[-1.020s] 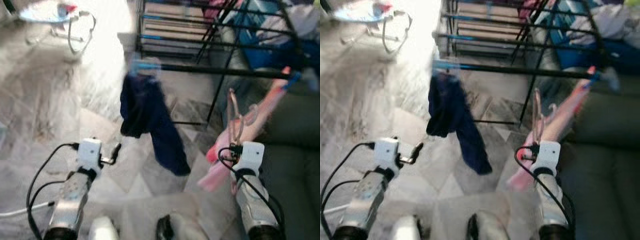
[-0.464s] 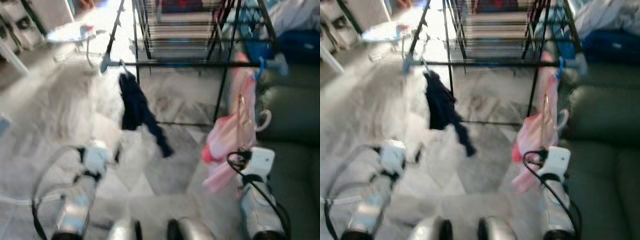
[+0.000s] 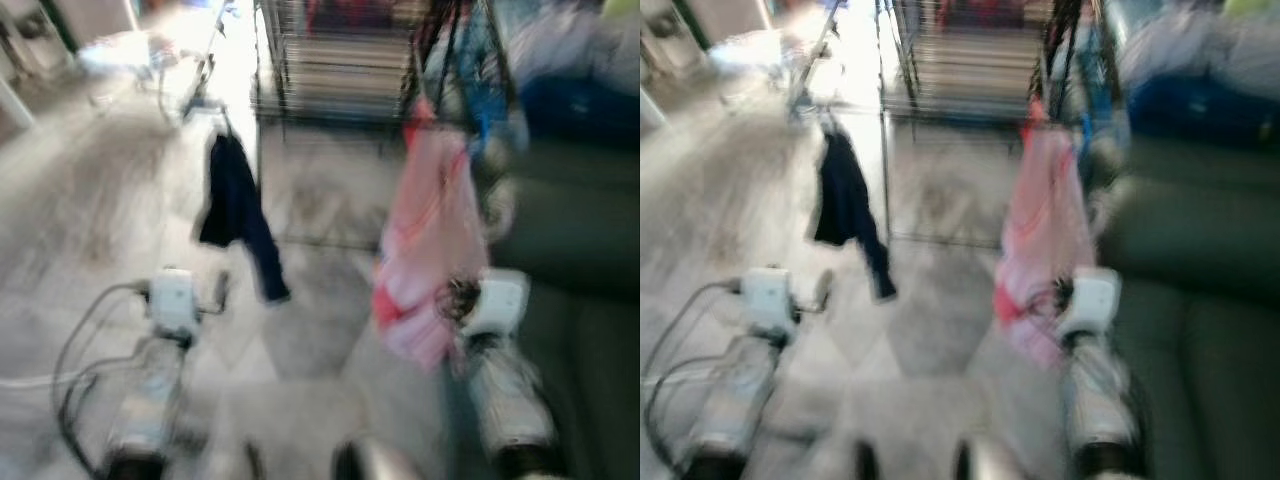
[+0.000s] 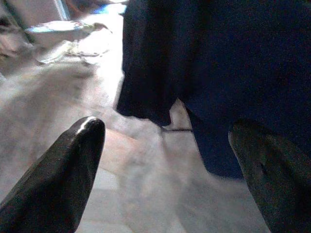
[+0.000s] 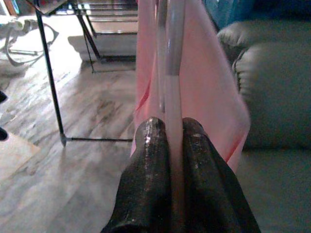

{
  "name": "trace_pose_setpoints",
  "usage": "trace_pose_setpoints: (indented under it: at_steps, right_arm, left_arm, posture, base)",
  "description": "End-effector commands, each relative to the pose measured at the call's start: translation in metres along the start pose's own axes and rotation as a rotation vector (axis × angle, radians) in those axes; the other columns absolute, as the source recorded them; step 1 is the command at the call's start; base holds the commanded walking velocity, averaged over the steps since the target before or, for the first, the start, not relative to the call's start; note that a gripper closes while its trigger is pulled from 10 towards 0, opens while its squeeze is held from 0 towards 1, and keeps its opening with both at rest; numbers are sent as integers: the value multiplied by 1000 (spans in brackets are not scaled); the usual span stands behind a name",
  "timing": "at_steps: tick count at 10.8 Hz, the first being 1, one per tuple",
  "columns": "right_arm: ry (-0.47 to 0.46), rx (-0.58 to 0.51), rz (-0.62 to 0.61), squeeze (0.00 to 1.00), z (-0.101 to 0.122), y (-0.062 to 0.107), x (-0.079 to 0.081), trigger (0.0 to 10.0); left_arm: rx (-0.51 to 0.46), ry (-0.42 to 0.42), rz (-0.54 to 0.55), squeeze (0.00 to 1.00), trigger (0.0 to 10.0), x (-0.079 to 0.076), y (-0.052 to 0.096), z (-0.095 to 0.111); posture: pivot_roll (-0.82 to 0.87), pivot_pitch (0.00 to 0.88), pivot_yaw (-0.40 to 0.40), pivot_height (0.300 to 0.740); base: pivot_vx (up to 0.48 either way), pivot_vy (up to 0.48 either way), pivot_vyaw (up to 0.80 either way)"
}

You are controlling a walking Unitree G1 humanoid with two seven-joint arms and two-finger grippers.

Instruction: Hang hanger

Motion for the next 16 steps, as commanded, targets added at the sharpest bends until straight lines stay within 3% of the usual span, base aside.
trace_pose_setpoints:
  at_steps: [1,4,8,11,16]
  right_arm:
    - [-7,-6,27,0,3,-2,11,10000]
    - [-19,-12,37,0,1,2,20,10000]
    - [4,-13,36,0,0,5,19,10000]
    - [36,-69,-17,0,14,5,5,10000]
    - [63,-90,13,0,22,-2,12,10000]
  left_arm:
    - [-6,-7,9,0,10000,9,-1,5]
    - [3,-16,1,0,10000,10,1,2]
    - [-24,3,-72,0,10000,-4,5,4]
    - [-28,20,-71,0,10000,-3,7,3]
    - [-35,43,-112,0,10000,-8,3,6]
  posture:
    - [-1,116,-40,740]
    - [-1,126,-35,740]
    - [-7,122,-49,740]
    - [-4,110,-59,740]
    - [1,88,-50,740]
  base:
    - [0,472,0]
    - [0,471,0]
    - [0,0,0]
    - [383,0,0]
    - [451,0,0]
Point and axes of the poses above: a point about 5 cm out from each wrist's last joint towards the gripper, its own y axis pointing back from the gripper into the wrist, its own z axis along the axis of the wrist's last joint, x = y × z, the point moved 6 cm from there along -y, pointing out of the wrist towards the gripper, and after that the axes turned 8 degrees about y, right-handed, at the moved point
